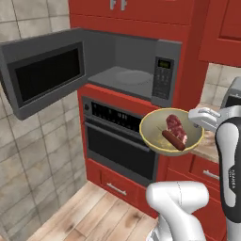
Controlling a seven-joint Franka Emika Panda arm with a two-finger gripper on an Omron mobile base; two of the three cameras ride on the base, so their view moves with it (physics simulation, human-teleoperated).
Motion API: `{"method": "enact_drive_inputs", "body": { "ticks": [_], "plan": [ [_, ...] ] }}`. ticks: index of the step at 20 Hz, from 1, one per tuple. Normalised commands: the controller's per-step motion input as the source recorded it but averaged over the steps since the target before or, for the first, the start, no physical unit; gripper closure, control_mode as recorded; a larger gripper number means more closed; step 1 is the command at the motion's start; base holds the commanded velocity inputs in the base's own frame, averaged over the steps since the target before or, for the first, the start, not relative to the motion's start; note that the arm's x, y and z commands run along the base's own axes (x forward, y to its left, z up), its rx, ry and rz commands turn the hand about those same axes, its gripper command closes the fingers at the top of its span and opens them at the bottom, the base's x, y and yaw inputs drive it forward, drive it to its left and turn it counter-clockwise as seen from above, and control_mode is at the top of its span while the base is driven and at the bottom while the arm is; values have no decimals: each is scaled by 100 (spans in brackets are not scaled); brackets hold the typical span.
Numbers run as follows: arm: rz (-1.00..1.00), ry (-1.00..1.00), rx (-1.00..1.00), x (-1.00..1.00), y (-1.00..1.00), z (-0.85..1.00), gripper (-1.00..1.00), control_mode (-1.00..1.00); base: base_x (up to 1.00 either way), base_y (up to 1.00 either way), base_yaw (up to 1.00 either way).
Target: Place the bowl containing the hot dog and steak in the microwave. Close the microwave door and press the start button to microwave the meal.
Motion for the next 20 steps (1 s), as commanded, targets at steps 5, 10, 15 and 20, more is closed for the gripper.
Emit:
{"method": "enact_drive_inputs", "body": {
  "ticks": [5,10,15,20],
  "plan": [
    [0,0,0,0,0,0,100,100,58,68,-35],
    [0,0,0,0,0,0,100,100,50,64,-31],
    [0,0,0,0,0,0,100,100,35,54,-27],
    [0,0,0,0,0,0,100,100,29,52,-27]
  ]
}}
